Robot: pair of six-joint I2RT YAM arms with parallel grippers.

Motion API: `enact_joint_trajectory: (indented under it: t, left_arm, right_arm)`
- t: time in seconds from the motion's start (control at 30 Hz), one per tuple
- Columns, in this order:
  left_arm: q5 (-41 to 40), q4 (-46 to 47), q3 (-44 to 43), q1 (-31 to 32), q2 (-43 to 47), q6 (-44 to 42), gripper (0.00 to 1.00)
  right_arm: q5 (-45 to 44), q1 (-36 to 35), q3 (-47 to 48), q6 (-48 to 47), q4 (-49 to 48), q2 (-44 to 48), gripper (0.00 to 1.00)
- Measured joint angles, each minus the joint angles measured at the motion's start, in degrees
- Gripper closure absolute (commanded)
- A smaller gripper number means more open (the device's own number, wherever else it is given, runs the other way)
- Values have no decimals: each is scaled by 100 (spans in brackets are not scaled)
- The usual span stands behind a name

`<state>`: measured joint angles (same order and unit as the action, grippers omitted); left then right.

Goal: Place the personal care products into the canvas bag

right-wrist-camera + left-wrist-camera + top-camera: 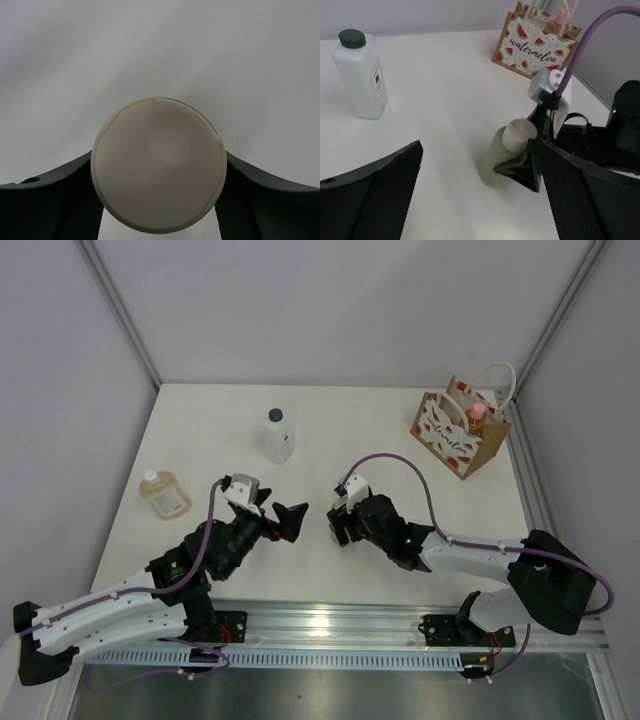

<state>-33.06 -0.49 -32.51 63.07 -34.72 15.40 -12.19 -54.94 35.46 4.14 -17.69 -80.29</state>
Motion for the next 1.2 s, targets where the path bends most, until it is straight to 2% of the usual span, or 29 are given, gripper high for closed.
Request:
enact_joint_trajectory:
  t: [0.1, 0.23, 0.37, 0.57, 0.7, 0.87, 1.03, 1.2]
  left_arm:
    - [0, 0, 0, 0, -15, 0, 1]
    - [0, 0, 0, 0, -44, 0, 1]
    - [2, -2, 0, 0, -52, 0, 1]
    - [0, -2, 0, 0, -52, 0, 1]
    - [-9, -2, 0, 0, -50, 0, 1]
    - [-28, -2, 0, 0, -48, 0, 1]
    - [-28, -4, 0, 0, -52, 0, 1]
    - [-28, -4, 0, 0, -52, 0, 1]
  right_arm:
    - [-74, 216, 11, 20, 627, 544, 100]
    - [-9, 964, 345, -9, 1493, 1364, 100]
    - [120, 2037, 1338, -107, 2315, 1718, 100]
    - [752, 3842, 2855, -70, 2909, 1775, 100]
    - [970, 4513, 3947, -9, 3189, 1475, 100]
    - [1246, 5132, 4870, 122, 3182, 894, 100]
    - [1147, 5595, 5292, 149, 3003, 116, 100]
    - [1145, 5711, 5298, 74, 2822, -551, 100]
